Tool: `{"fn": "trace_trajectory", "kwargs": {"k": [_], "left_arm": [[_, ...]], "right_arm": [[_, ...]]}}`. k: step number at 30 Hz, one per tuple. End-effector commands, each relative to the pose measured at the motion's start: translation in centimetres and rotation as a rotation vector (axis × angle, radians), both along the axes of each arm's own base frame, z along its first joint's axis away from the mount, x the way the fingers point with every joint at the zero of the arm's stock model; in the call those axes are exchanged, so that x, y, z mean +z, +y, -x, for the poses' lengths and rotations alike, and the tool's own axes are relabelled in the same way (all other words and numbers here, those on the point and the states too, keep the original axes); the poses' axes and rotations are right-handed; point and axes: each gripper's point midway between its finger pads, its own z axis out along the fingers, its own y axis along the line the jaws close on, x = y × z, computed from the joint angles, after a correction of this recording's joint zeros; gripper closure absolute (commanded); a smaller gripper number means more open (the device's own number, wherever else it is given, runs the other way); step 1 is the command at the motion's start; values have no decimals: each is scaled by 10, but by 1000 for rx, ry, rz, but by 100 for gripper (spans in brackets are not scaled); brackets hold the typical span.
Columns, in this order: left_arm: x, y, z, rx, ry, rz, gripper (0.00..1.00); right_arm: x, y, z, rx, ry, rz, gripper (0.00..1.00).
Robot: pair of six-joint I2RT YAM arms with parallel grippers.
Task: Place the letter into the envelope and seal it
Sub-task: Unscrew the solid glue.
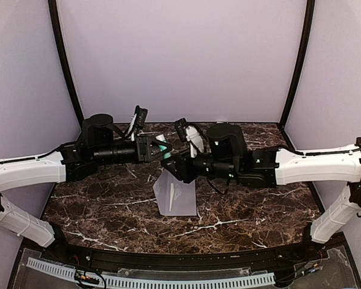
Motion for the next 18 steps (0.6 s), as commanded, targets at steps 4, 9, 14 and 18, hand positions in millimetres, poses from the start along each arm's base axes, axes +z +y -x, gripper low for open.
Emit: {"fn": "trace_trajectory", "kwargs": {"k": [4, 9, 14, 18], "left_arm": [[23, 0, 2, -6, -31, 48, 100], [25, 0, 3, -13, -33, 49, 100], [26, 0, 6, -31, -52, 43, 100], [31, -3, 18, -96, -75, 66, 100]], "right_arm": [[14, 7, -1, -8, -21, -32, 71], [15, 4, -3, -25, -18, -42, 79], [23, 0, 2, -2, -10, -86, 83], [40, -10, 11, 91, 20, -198, 88]]}}
